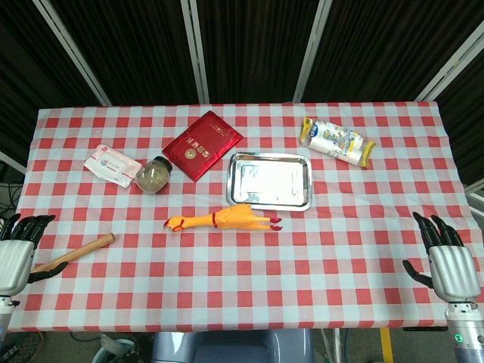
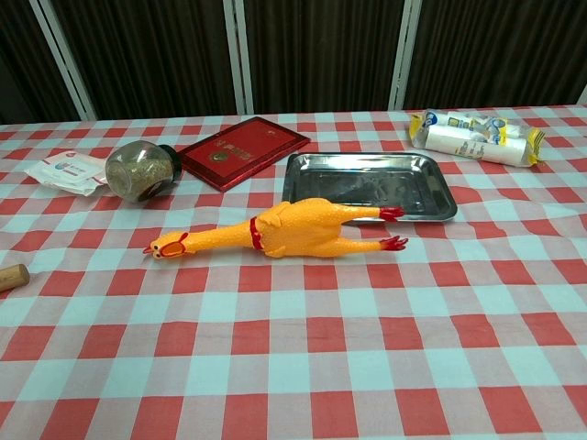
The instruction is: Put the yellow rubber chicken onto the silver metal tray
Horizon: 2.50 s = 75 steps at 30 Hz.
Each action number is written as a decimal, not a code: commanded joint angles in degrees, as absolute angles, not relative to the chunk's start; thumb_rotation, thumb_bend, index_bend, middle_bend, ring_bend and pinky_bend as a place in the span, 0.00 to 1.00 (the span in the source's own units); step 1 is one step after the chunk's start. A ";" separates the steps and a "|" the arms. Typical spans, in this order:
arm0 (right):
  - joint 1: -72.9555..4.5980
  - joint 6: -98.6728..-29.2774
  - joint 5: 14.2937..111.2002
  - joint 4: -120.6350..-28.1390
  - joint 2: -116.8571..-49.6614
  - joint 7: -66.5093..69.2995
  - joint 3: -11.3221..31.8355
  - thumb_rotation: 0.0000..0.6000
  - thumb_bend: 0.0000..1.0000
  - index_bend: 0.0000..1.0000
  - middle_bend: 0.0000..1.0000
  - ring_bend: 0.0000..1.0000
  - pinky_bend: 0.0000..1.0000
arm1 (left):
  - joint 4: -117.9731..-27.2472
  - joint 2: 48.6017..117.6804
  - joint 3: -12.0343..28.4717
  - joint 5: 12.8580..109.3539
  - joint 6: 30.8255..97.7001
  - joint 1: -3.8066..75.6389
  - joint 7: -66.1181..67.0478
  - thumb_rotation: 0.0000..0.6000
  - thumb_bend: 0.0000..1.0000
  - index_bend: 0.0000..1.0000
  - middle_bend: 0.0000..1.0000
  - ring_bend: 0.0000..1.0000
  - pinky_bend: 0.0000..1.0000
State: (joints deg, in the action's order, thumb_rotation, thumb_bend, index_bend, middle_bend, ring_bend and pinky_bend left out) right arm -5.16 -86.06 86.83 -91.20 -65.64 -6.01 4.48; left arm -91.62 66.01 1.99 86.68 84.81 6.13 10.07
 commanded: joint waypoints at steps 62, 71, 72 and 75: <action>-5.03 -85.76 87.78 -91.74 -65.08 -5.32 3.50 1.00 0.26 0.01 0.17 0.11 0.19 | -84.81 90.10 13.87 69.36 47.82 41.25 21.17 1.00 0.06 0.21 0.27 0.21 0.31; -4.69 -85.88 87.53 -91.68 -64.98 -4.86 3.36 1.00 0.26 0.01 0.17 0.11 0.19 | -80.51 93.98 14.02 63.59 46.19 43.86 21.71 1.00 0.06 0.21 0.28 0.22 0.31; -4.67 -85.90 87.53 -91.67 -64.97 -4.83 3.35 1.00 0.26 0.01 0.17 0.11 0.19 | -80.14 94.20 14.00 63.26 45.98 44.11 21.73 1.00 0.06 0.21 0.28 0.22 0.31; -4.57 -85.92 87.46 -91.62 -64.96 -4.66 3.31 1.00 0.26 0.01 0.17 0.11 0.19 | -78.50 95.38 13.96 61.90 45.34 45.05 21.36 1.00 0.08 0.22 0.29 0.23 0.31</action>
